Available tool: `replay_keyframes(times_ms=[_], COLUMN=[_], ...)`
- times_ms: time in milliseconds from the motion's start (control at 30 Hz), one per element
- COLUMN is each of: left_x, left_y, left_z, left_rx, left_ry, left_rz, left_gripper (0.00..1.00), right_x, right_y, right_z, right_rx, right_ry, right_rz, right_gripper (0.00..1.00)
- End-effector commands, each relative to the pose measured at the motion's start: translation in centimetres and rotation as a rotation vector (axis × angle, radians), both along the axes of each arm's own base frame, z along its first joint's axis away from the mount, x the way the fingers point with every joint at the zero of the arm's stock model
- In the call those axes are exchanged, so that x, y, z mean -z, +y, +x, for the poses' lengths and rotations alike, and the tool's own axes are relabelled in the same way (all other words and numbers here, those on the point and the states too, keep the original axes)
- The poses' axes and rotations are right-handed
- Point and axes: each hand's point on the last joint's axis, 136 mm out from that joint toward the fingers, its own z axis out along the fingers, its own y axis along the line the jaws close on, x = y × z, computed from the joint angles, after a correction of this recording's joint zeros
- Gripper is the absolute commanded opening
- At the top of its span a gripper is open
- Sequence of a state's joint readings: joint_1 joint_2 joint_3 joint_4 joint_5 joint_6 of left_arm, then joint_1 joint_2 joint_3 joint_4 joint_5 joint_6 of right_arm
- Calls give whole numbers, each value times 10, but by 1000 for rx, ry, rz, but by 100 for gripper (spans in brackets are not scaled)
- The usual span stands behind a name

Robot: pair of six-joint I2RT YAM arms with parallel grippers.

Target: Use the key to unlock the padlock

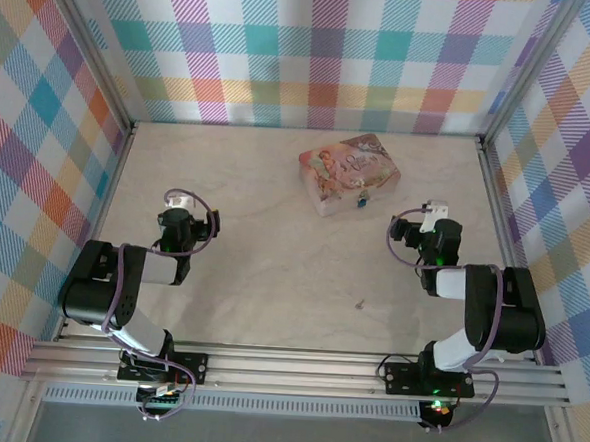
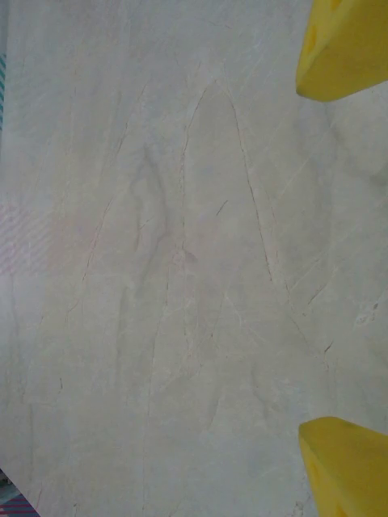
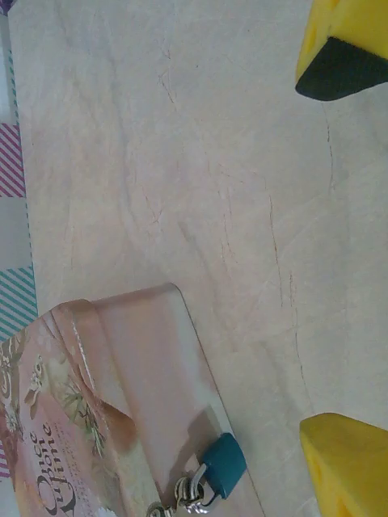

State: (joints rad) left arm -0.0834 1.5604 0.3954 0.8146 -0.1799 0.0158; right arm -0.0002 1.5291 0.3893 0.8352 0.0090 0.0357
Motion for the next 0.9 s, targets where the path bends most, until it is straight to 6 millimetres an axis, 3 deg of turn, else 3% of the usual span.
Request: replay_keyframes(times_ms=[0, 700, 867], left_x=[-7, -7, -24], left_y=[2, 1, 8], left_z=[6, 5, -1], left_rx=[-5, -4, -43], left_ry=[-23, -24, -46], left_rz=[-13, -14, -13], left_gripper=[100, 100, 100], right_x=[-5, -5, -17], right_y=[5, 5, -7], right_z=[5, 5, 2], right_rx=[-31, -29, 43], right_ry=[-16, -17, -15], right_rz=[-14, -13, -10], right_gripper=[100, 100, 100])
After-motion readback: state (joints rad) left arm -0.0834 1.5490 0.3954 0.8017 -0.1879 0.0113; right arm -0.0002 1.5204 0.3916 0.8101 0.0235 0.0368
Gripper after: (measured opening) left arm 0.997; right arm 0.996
